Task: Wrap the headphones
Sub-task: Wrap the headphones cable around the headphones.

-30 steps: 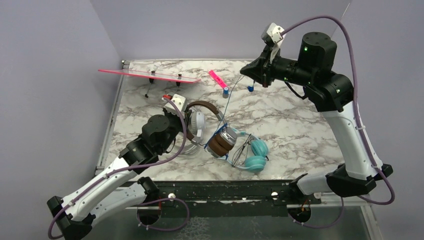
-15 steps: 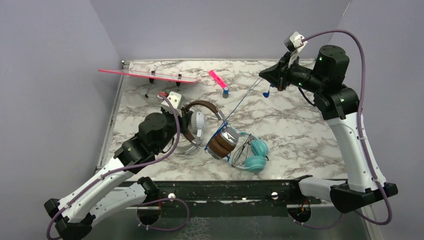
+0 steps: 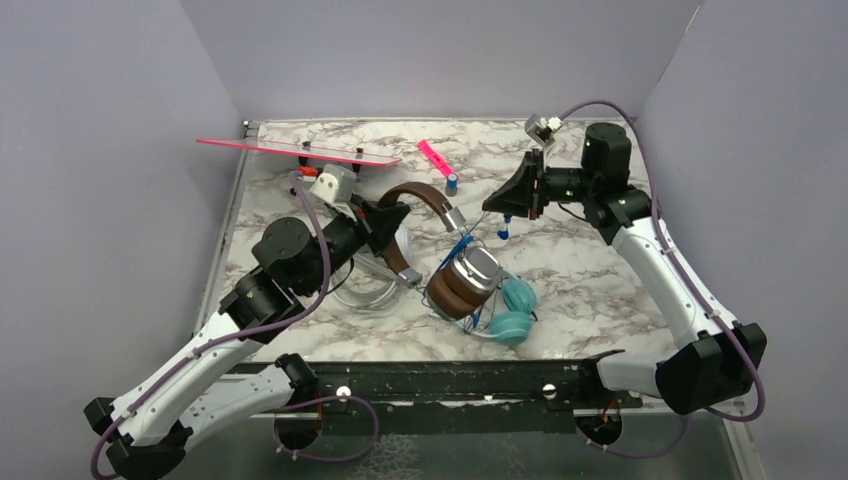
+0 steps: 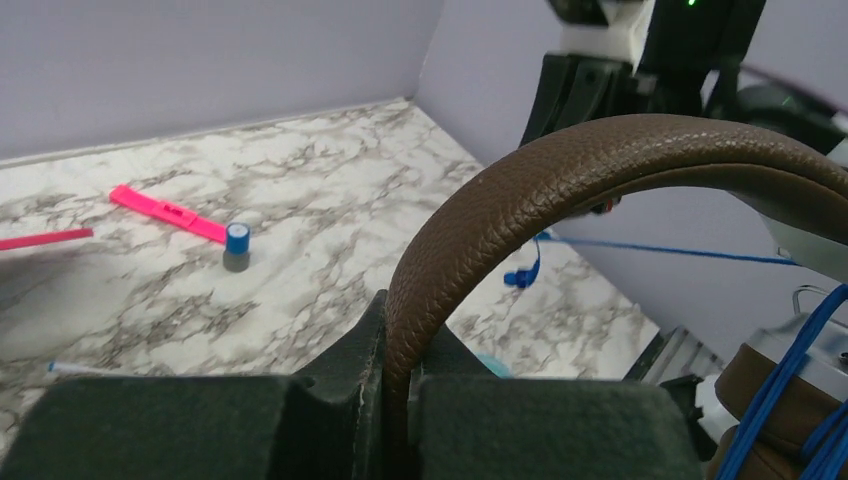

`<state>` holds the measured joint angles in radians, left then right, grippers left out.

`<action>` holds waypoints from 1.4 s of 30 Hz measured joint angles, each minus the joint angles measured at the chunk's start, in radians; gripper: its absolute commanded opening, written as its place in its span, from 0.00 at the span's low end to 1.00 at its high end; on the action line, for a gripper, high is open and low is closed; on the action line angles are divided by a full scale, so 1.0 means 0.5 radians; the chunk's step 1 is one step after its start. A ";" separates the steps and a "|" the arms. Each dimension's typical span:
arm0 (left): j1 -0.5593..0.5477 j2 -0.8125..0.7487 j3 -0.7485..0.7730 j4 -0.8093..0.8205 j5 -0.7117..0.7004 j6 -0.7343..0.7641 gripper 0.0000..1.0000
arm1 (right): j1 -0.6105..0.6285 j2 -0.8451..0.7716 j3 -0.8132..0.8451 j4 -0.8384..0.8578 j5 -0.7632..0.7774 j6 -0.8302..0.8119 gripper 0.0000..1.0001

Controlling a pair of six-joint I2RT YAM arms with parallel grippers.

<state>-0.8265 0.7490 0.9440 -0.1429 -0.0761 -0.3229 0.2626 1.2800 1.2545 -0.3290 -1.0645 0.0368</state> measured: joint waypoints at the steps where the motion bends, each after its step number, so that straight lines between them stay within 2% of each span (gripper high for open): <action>1: 0.000 0.027 0.035 0.034 0.002 -0.029 0.00 | 0.000 -0.009 -0.068 0.113 -0.089 0.076 0.01; 7: 0.000 0.240 0.329 0.139 -0.100 -0.061 0.00 | 0.000 -0.137 -0.498 0.977 -0.539 0.675 0.01; 14: -0.001 0.232 0.457 0.165 -0.242 0.011 0.00 | 0.000 -0.249 -0.522 1.267 -0.774 0.858 0.01; 17: -0.001 0.166 0.457 0.185 -0.248 0.043 0.00 | 0.000 -0.265 -0.527 1.498 -0.759 1.100 0.01; 21: -0.001 0.073 0.453 0.195 -0.248 0.054 0.00 | -0.001 -0.266 -0.394 1.455 -0.569 1.298 0.01; 24: -0.001 -0.043 0.397 0.225 -0.269 0.047 0.00 | -0.004 -0.311 -0.370 1.565 -0.465 1.487 0.01; 32: -0.001 -0.228 0.345 0.206 -0.325 0.066 0.00 | -0.007 -0.333 -0.509 2.148 -0.395 2.078 0.01; 39: 0.000 -0.316 0.415 0.208 -0.376 0.129 0.00 | -0.013 -0.330 -0.559 2.396 -0.451 2.216 0.01; 42: -0.001 -0.291 0.452 0.208 -0.381 0.147 0.00 | -0.011 -0.352 -0.558 2.382 -0.485 2.137 0.01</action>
<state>-0.8268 0.6037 1.1698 -0.0391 -0.2668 -0.2493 0.2569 1.1042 0.9756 0.8619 -1.3071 1.1053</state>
